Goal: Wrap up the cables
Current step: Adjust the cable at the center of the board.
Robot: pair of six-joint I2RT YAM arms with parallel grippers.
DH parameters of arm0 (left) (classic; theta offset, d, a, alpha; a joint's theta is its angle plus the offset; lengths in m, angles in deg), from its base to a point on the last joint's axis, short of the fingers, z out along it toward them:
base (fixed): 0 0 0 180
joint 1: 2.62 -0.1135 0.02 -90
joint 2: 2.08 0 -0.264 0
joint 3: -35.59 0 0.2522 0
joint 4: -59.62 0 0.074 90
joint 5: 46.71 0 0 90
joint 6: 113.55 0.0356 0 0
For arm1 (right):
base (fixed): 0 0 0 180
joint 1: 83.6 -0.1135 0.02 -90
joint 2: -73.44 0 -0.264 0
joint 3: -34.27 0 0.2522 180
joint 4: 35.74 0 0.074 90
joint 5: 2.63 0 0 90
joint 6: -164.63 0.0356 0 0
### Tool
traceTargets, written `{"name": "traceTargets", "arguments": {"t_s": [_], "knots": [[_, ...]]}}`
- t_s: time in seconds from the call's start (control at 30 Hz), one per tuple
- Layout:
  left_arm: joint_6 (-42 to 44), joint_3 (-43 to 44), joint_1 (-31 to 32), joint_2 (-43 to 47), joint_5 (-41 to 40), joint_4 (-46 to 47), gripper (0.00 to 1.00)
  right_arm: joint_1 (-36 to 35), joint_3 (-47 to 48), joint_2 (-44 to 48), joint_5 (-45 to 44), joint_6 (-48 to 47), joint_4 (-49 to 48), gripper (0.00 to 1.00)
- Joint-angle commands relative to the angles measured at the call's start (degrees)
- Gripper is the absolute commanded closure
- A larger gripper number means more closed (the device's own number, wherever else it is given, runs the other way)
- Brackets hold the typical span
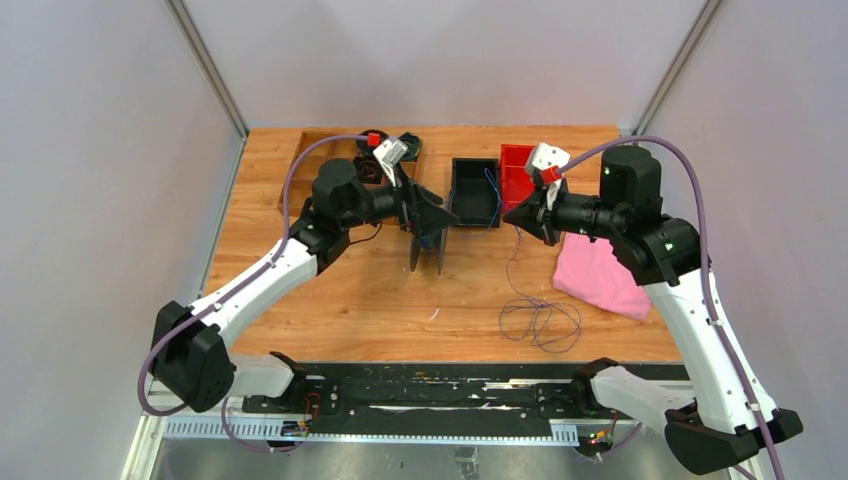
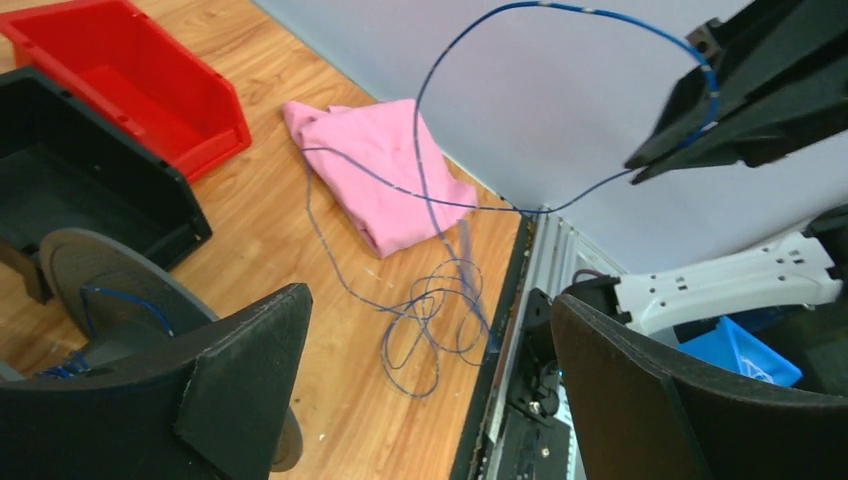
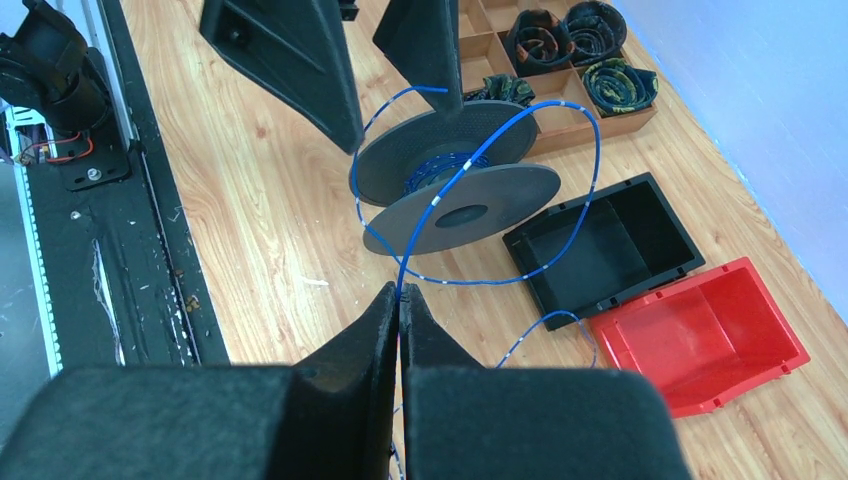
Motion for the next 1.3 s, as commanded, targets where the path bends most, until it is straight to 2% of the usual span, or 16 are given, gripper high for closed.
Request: {"name": "traceTargets", "arguments": {"t_s": [0.0, 0.27, 0.4, 0.6, 0.77, 1.03, 1.13, 1.27], "knots": [[-0.5, 1.7, 0.3, -1.2, -4.0, 0.4, 0.09, -0.9, -0.4, 0.7, 1.0, 1.6, -1.4, 0.99], [-0.9, 1.6, 0.8, -2.3, -2.4, 0.4, 0.34, -0.9, -2.2, 1.8, -0.7, 2.0, -2.4, 0.99], [-1.9, 1.6, 1.4, -2.8, -1.0, 1.0, 0.56, -0.9, -2.6, 1.8, -1.7, 2.6, -3.2, 0.99], [-2.3, 1.0, 1.4, -2.0, -1.2, 2.1, 0.98, -0.8, -4.4, 2.4, -4.5, 2.9, -4.1, 0.99], [2.7, 0.1, 1.3, 1.6, -3.1, -0.2, 1.0, -0.7, -9.7, 4.1, -13.9, 2.2, -5.0, 0.99], [23.1, 10.1, 0.8, 5.9, -8.2, -21.6, 1.0, -0.4, -20.5, 4.7, -25.5, -0.7, -4.6, 0.91], [28.0, 13.4, 0.8, 7.0, -7.8, -26.9, 0.99, -0.4, -23.4, 4.7, -22.9, -4.3, -2.3, 0.8], [32.4, 16.9, 1.0, 6.4, -2.5, -31.5, 1.0, -0.4, -20.8, 4.6, -14.8, -8.2, 3.3, 0.67]]}}
